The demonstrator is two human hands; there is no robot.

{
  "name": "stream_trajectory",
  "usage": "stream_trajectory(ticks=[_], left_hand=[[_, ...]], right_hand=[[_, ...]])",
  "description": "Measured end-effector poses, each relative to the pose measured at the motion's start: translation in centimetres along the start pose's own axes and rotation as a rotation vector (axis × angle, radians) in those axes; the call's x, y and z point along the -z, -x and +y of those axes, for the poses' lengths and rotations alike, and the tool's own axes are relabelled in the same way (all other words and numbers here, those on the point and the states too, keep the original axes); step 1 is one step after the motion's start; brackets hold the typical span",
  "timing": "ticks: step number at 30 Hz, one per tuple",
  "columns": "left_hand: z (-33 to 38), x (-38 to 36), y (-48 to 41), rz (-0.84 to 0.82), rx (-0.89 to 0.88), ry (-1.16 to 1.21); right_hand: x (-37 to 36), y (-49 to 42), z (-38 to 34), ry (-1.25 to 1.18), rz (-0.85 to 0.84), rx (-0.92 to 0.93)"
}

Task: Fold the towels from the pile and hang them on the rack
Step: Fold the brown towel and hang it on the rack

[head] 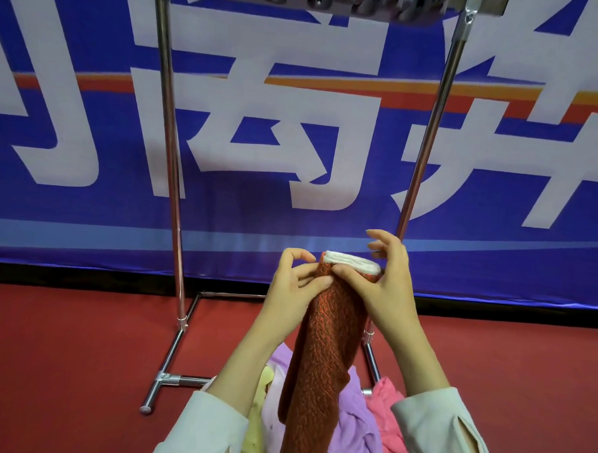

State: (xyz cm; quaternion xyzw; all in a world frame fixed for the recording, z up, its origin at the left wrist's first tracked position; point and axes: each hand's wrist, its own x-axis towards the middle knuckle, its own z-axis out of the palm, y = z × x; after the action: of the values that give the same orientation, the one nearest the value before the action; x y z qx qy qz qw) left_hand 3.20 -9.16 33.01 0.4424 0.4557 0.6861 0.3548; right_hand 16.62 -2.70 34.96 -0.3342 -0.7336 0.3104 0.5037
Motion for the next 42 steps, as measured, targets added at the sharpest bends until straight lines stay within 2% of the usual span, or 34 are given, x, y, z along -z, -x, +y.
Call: stream_trajectory(ticks=[2,5,9,14,18,21,24,28,32,37,40,42], left_hand=[[0.4,0.1,-0.1,0.027,-0.007,0.089],[0.7,0.3,-0.1,0.045,-0.029,0.115],[0.8,0.1,-0.2,0.039,-0.058,0.121],[0.4,0.0,-0.2,0.026,-0.027,0.162],[-0.1,0.4,0.4,-0.096,0.128,0.034],[-0.2,0.7,0.6,-0.275,0.229,-0.047],[-0.9,0.7,0.8,-0.364,0.294,-0.105],[-1.5,0.6,0.8,-0.363,0.351,-0.136],[-1.6,0.4,0.9,-0.386,0.340,-0.134],[-2.1,0.7,0.8,-0.464,0.406,-0.242],[-2.7,1.0,0.6,-0.446,0.418,-0.266],[-2.9,0.8,0.7,-0.402,0.392,-0.202]], right_hand=[[0.2,0.1,0.0,-0.150,-0.090,-0.161],[0.2,0.6,0.4,-0.280,-0.179,-0.115],[-0.1,0.6,0.0,-0.370,-0.147,-0.056],[-0.5,0.5,-0.7,-0.367,-0.067,-0.038],[-0.2,0.3,-1.4,-0.445,-0.086,-0.053],[0.2,0.1,-2.0,-0.487,-0.104,-0.053],[0.3,-0.3,-2.2,-0.514,-0.050,-0.067],[0.2,-0.8,-1.9,-0.559,0.008,-0.171],[-0.1,-1.3,-1.7,-0.538,0.003,-0.201],[0.5,-2.1,-1.4,-0.618,0.111,-0.280],[0.9,-2.3,-1.1,-0.653,0.084,-0.313],[0.9,-2.5,-0.6,-0.649,0.042,-0.375]])
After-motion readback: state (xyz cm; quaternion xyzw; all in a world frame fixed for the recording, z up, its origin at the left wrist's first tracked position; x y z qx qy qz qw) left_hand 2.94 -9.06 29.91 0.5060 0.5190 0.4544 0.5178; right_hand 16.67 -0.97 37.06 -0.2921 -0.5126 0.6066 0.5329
